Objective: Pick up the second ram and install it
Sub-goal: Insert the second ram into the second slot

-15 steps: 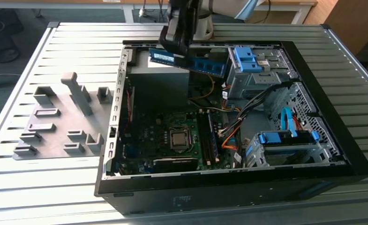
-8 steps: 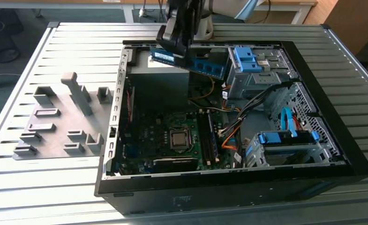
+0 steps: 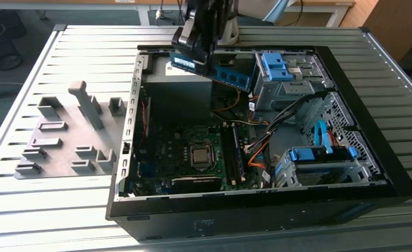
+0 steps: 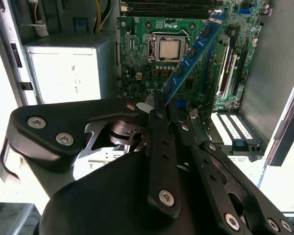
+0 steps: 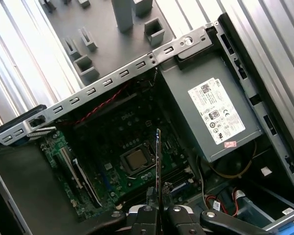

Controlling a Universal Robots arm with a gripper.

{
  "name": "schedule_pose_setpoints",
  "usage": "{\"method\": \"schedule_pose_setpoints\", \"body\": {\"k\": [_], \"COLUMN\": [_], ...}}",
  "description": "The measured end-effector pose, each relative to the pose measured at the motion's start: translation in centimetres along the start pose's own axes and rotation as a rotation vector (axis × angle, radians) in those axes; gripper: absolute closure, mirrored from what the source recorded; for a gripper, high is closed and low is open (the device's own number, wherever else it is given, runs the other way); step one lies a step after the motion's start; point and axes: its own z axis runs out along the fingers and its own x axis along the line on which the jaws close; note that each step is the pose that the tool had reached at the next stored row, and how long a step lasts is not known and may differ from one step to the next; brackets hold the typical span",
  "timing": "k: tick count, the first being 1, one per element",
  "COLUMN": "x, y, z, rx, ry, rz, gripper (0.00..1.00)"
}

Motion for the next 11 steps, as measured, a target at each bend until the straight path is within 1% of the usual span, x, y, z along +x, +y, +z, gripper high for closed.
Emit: {"method": "schedule_pose_setpoints", "body": {"k": [11], "x": [0.00], "y": [0.00], "z": [0.03], "rx": [0.0026], "ry": [-0.0010], "rz": [0.122], "gripper": [0.86]}}
